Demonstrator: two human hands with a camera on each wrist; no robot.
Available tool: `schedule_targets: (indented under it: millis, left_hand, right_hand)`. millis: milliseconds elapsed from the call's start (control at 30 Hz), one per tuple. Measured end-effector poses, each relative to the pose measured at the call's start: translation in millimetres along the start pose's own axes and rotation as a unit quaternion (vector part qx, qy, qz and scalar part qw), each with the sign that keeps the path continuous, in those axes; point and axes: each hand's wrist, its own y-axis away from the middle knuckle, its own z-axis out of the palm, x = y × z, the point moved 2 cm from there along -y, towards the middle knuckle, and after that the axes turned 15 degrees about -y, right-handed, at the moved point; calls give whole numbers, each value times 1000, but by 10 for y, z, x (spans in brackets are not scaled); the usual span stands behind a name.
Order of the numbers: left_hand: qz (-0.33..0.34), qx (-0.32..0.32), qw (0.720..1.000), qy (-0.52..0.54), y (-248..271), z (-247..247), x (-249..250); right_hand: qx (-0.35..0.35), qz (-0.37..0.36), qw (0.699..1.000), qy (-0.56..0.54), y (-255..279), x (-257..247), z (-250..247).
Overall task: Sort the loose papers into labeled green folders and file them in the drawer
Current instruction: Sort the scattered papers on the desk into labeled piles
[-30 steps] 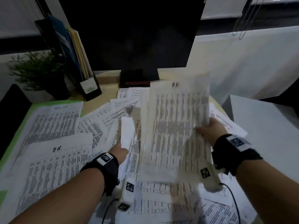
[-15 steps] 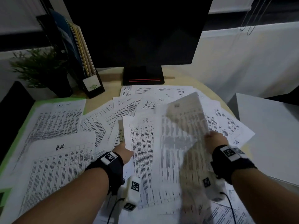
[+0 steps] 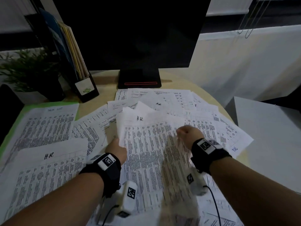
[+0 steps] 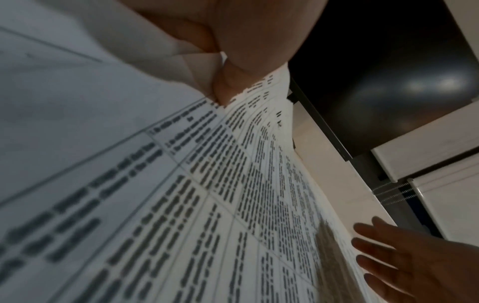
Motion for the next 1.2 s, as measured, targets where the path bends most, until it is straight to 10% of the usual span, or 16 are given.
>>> schedule_targets:
  millis: [633, 1033, 1200]
  left_hand:
    - [27, -28, 998, 47, -238, -57, -191]
    - [30, -5, 998, 59, -154, -49, -177]
    - [29, -7, 998, 52, -149, -37, -200]
  right_hand:
    - [62, 136, 988, -36, -1035, -316, -119]
    - [246, -53, 932, -260, -799, -286, -299]
    - [164, -128, 964, -163, -578, -293, -52]
